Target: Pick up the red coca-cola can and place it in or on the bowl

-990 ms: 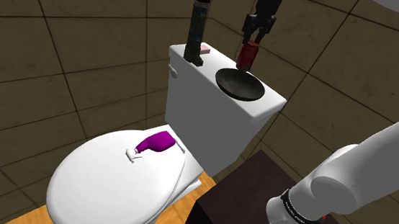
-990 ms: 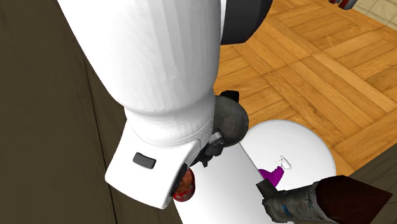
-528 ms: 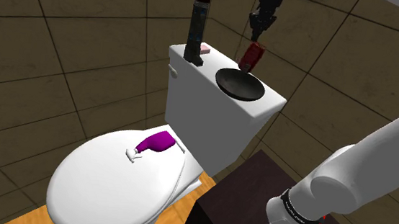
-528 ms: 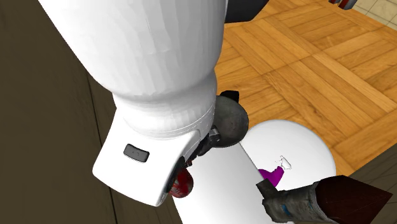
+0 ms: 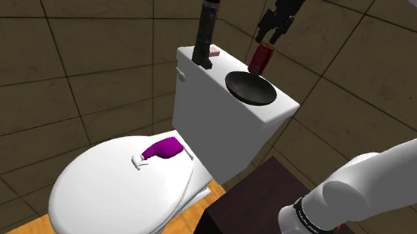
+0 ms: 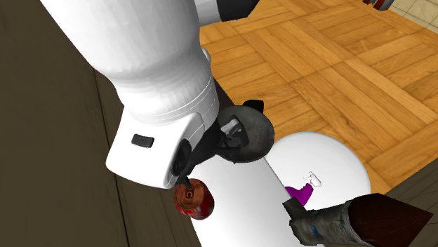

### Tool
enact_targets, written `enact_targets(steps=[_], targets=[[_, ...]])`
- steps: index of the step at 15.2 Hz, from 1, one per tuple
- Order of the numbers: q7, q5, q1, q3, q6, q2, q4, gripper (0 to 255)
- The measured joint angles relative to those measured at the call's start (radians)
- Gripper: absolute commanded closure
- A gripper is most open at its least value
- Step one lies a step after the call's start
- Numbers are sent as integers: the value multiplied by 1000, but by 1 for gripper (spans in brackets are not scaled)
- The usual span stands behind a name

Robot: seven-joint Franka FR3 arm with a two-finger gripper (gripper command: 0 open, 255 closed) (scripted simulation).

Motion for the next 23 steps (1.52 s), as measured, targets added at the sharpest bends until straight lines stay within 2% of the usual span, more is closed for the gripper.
enact_targets(steps=[3, 8, 13, 14, 15, 17, 18, 20, 21, 23], targets=[[31, 21, -50, 47, 82, -13, -39, 0], [14, 40, -125, 118, 274, -50, -147, 0], [-14, 61, -206, 182, 231, -53, -142, 0], [-6, 65, -219, 192, 210, -47, -128, 255], [3, 71, -225, 196, 158, -38, -101, 255], [12, 135, -229, 192, 124, -31, -78, 255], [19, 140, -226, 191, 137, -31, -84, 255], [34, 184, -219, 189, 236, -42, -117, 255], [35, 178, -219, 192, 270, -47, -132, 255], [36, 165, -222, 193, 238, -44, -120, 255]])
